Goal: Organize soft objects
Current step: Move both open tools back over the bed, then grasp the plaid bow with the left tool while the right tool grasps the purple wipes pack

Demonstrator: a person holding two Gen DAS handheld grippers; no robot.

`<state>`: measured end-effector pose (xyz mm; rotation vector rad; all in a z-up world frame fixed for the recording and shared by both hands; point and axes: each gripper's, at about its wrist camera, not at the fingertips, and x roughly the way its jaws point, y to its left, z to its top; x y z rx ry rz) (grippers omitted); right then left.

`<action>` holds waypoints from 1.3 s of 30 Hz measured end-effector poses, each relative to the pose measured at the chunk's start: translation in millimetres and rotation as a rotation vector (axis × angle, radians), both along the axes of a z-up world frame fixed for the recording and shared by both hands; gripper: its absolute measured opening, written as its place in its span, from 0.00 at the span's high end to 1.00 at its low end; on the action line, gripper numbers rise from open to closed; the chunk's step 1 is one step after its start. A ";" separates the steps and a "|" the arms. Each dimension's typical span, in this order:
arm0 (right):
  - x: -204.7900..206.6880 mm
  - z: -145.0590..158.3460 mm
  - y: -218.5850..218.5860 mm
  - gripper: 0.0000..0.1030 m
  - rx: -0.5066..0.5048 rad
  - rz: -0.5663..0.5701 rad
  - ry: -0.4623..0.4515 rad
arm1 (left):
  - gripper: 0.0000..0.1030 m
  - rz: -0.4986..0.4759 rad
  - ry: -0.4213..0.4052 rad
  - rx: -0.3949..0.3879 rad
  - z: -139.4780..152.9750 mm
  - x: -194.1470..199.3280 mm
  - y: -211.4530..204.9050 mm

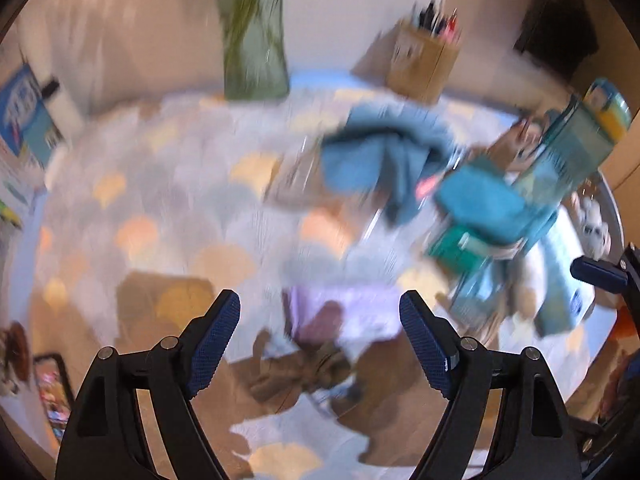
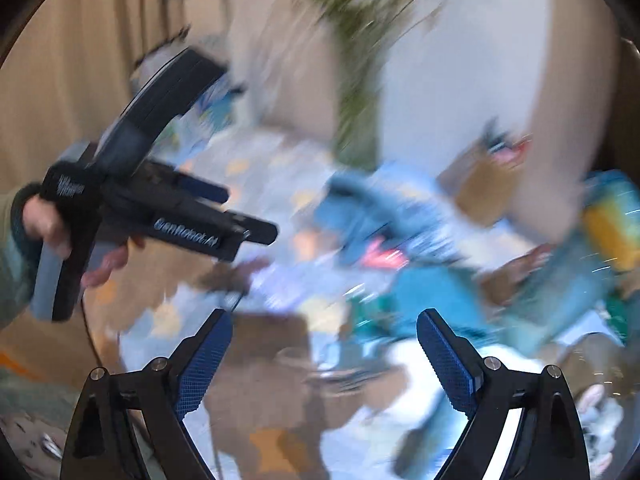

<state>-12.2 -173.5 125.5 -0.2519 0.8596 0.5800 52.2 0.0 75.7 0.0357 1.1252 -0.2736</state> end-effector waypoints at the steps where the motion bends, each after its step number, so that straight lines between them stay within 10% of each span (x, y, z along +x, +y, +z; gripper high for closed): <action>1: 0.0 -5.8 7.1 0.10 -0.003 0.026 0.002 | 0.21 0.011 0.016 -0.008 -8.8 -1.2 6.5; 10: 39.3 -58.9 55.5 0.10 -0.152 0.181 -0.005 | 0.22 0.154 0.055 -0.115 -52.7 -17.3 42.8; 15: 65.9 -90.2 81.5 0.16 -0.272 0.226 0.011 | 0.28 0.078 0.000 -0.031 -54.0 -26.7 30.9; 20: 64.5 -95.7 81.5 0.57 -0.216 0.184 0.100 | 0.55 0.075 0.004 -0.034 -50.7 -41.4 41.6; 23: 52.5 -92.6 74.2 0.61 -0.193 0.132 0.159 | 0.62 0.085 0.016 -0.020 -49.4 -56.2 55.2; 31: 12.0 -77.3 52.7 0.60 -0.093 0.017 0.218 | 0.52 0.018 0.106 -0.006 -46.1 -95.8 89.5; 35: 2.7 -73.6 54.9 0.39 -0.096 0.017 0.188 | 0.24 0.042 0.084 -0.047 -39.4 -104.6 97.6; 39: -3.3 -73.7 64.9 0.17 -0.124 0.028 0.116 | 0.24 0.029 0.079 0.023 -46.0 -106.5 87.6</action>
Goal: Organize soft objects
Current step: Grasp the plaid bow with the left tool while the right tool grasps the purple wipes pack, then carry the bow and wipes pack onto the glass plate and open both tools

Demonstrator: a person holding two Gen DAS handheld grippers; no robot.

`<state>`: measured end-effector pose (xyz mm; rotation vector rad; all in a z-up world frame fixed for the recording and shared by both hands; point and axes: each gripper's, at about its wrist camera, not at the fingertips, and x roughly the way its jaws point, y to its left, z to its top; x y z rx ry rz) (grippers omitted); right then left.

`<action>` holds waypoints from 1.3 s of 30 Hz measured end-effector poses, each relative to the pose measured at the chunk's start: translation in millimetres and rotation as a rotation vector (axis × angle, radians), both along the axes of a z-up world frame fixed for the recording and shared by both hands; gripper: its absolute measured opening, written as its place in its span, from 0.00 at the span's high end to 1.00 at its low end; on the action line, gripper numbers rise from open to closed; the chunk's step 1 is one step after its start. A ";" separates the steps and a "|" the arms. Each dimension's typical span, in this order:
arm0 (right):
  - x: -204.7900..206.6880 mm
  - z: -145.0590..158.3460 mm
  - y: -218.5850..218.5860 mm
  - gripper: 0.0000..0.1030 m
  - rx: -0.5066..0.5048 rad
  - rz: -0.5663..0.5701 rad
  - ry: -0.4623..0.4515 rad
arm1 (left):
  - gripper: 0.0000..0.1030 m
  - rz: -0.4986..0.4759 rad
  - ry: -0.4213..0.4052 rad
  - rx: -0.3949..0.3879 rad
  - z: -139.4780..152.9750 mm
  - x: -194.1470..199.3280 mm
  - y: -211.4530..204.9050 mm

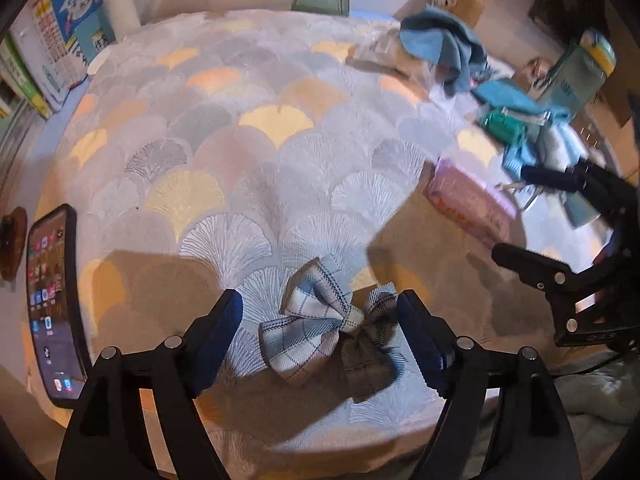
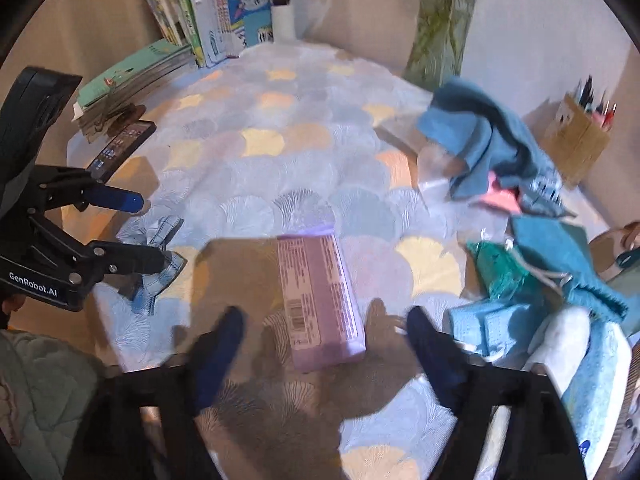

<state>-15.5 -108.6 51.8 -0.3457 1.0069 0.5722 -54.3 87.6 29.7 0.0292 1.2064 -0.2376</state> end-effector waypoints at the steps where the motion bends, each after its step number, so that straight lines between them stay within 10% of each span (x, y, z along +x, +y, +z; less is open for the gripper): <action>1: 1.0 -3.4 3.4 0.17 -0.006 0.005 0.002 | 0.24 -0.009 0.007 0.020 -3.5 0.3 -4.1; 5: 3.3 -18.1 14.8 0.18 -0.015 0.021 0.027 | 0.28 -0.029 -0.002 0.045 -9.3 -0.2 -13.9; 8: 4.6 -25.2 17.1 0.53 -0.015 0.018 0.048 | 0.64 -0.036 -0.033 0.081 -4.9 -4.8 -19.3; 11: 7.5 -22.4 13.8 0.62 0.007 0.001 0.070 | 0.83 -0.011 -0.029 0.087 -1.3 -2.6 -16.3; 39: 60.5 153.8 -86.8 0.62 0.076 -0.285 -0.332 | 0.84 0.030 -0.311 0.080 136.5 118.9 -115.0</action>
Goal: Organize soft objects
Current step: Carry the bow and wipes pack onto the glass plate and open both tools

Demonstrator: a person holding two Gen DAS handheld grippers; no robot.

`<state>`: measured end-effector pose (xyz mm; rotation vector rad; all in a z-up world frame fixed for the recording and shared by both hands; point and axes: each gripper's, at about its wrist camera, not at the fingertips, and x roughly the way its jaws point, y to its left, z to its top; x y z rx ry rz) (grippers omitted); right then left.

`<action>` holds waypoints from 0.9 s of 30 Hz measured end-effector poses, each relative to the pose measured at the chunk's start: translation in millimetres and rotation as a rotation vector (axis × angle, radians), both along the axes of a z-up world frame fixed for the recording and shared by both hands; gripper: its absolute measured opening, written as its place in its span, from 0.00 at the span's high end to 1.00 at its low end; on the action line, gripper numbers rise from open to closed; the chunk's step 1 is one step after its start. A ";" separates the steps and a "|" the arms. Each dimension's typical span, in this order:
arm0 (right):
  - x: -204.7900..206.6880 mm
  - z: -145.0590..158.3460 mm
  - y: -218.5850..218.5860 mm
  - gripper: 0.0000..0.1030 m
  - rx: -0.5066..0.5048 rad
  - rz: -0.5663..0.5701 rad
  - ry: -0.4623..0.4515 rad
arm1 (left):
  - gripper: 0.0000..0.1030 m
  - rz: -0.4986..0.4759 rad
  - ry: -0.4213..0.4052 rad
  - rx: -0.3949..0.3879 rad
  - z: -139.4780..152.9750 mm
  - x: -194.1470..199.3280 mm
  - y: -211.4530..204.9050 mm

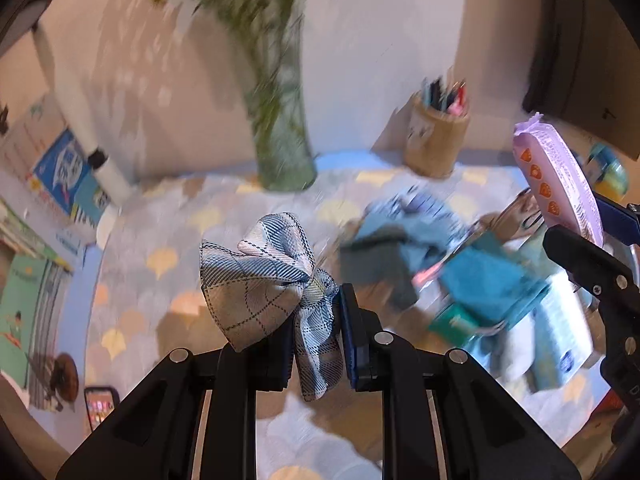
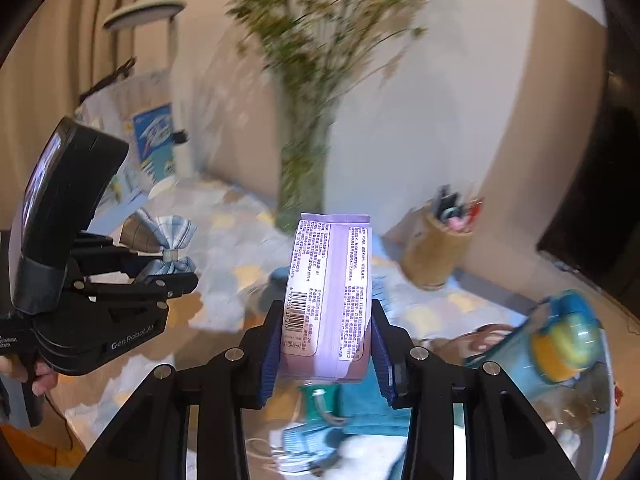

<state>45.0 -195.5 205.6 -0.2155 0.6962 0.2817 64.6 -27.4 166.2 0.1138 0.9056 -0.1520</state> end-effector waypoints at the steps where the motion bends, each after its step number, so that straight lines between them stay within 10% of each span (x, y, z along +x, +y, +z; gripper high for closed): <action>1: -0.9 5.3 -6.3 0.62 0.003 -0.011 -0.013 | 0.84 -0.012 -0.020 -0.003 9.9 1.9 -7.8; 15: -31.2 68.8 -167.7 0.62 0.041 -0.357 -0.160 | 0.84 -0.383 -0.282 -0.030 116.9 8.4 -186.4; 27: -99.1 40.5 -313.7 0.62 0.042 -0.706 -0.054 | 0.83 -0.773 -0.180 -0.042 80.5 -38.6 -350.0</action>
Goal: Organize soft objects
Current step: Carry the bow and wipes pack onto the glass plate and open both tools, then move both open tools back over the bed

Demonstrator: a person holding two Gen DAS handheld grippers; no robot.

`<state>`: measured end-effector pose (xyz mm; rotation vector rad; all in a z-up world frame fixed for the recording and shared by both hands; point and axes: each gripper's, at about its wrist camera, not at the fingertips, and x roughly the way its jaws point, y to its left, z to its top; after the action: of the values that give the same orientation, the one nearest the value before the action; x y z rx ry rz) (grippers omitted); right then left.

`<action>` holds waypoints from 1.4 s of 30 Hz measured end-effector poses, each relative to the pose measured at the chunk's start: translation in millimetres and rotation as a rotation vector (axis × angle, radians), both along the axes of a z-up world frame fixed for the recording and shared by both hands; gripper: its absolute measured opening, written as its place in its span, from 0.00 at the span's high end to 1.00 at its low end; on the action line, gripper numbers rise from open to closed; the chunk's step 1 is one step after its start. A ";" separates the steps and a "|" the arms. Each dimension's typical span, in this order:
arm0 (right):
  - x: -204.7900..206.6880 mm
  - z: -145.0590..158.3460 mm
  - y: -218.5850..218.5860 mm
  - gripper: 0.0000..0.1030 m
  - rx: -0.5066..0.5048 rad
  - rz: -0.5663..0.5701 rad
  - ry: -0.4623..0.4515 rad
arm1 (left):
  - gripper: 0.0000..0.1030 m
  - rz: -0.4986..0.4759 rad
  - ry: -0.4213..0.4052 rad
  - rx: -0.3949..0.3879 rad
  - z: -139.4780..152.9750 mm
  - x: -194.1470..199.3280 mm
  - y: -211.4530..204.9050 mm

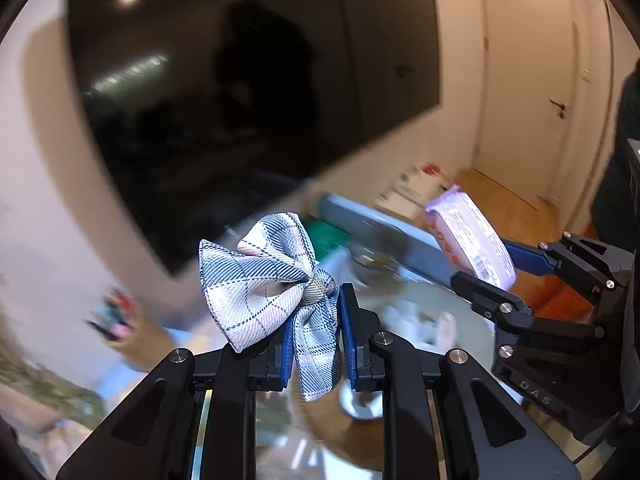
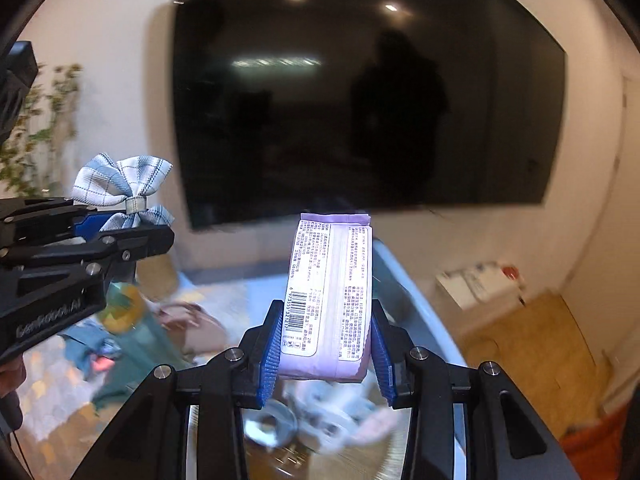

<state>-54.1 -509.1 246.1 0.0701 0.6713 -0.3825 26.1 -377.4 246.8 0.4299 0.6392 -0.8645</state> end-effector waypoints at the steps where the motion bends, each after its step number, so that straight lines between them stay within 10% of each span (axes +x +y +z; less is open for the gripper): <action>1: -3.0 -6.1 -4.9 0.62 0.004 -0.011 0.021 | 0.83 -0.017 0.041 0.014 -13.4 -1.5 -8.3; 11: -24.9 -71.5 -25.7 0.62 0.105 -0.052 0.172 | 0.73 0.047 0.374 0.140 -112.5 5.2 -31.6; 19: -20.9 -65.5 -9.4 0.45 0.055 -0.045 0.137 | 0.33 0.109 0.323 0.136 -100.5 6.0 -23.6; 42: -49.1 -58.7 -15.4 0.44 0.165 -0.220 0.065 | 0.32 0.004 0.390 0.133 -98.3 2.9 -22.8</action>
<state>-103.2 -524.5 187.3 0.2911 0.7616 -0.5418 29.0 -400.3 148.4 0.3817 1.0603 -0.9134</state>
